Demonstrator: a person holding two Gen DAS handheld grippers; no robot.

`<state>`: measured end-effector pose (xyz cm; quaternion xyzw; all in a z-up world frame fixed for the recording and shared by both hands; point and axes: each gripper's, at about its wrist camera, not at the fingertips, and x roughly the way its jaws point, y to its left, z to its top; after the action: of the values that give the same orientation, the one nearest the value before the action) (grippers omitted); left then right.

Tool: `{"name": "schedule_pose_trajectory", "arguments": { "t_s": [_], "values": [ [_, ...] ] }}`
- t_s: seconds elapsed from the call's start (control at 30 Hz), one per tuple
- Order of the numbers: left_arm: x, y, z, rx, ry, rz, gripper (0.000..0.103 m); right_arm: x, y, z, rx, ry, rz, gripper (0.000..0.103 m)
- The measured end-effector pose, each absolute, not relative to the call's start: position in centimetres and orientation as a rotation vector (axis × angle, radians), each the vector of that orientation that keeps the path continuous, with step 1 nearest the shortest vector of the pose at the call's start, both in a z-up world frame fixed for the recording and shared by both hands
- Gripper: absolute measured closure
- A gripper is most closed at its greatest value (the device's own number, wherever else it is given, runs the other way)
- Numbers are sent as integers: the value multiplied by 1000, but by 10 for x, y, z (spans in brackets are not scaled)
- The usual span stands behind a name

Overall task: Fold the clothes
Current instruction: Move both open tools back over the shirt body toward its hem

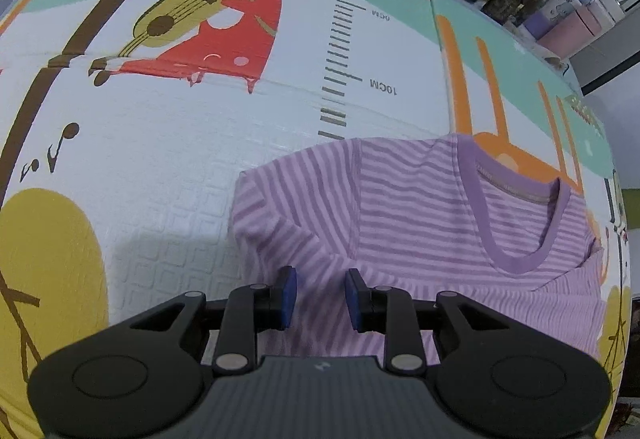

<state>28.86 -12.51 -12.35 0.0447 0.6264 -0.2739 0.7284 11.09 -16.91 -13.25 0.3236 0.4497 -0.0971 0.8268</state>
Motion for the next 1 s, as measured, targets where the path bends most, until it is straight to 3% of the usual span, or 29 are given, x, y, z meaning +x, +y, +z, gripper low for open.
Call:
{"name": "schedule_pose_trajectory", "arguments": {
  "t_s": [0.43, 1.0],
  "values": [
    [300, -120, -121, 18, 1376, -547, 80, 87, -153, -135, 641, 942, -224, 98],
    [230, -114, -61, 64, 1212, -586, 66, 40, -156, -115, 673, 920, -240, 95]
  ]
}}
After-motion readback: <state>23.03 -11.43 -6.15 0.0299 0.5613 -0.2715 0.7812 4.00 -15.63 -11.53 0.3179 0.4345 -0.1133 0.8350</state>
